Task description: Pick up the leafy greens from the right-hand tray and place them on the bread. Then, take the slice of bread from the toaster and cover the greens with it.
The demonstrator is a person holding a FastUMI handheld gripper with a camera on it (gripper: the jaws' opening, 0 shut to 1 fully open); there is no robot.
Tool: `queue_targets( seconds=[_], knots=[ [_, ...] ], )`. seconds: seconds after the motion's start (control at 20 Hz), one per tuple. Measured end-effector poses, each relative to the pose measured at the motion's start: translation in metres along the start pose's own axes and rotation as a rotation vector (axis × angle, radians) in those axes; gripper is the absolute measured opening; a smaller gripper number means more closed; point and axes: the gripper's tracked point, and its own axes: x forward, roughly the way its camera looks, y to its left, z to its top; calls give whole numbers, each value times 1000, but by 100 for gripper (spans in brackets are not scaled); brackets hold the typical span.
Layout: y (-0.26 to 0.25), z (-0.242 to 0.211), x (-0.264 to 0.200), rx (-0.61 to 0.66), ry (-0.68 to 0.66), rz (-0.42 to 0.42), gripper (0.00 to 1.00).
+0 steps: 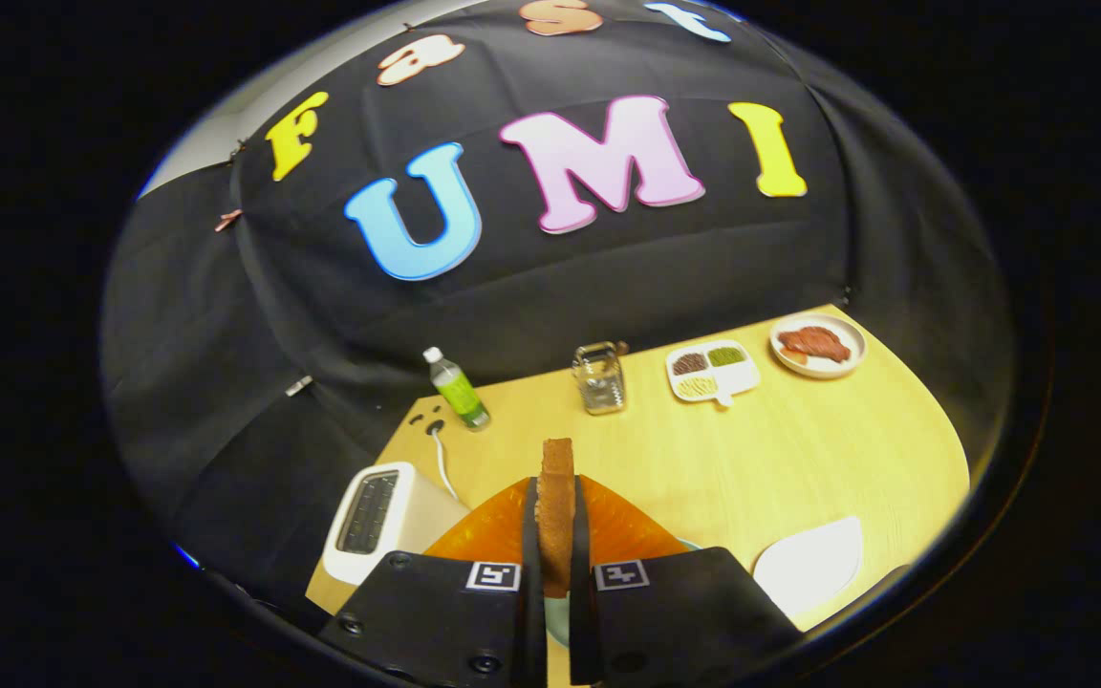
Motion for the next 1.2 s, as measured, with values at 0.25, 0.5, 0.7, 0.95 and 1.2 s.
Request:
queue_targets(
  seconds=[0.25, 0.5, 0.7, 0.95, 1.2],
  knots=[
    [-29, -56, 16, 155, 40, -48, 13],
    [-28, -81, 42, 358, 41, -44, 14],
    [-56, -119, 49, 336, 80, -124, 14],
    [-89, -139, 43, 268, 109, -190, 14],
    [-108, -156, 44, 172, 137, -236, 19]
  ],
)
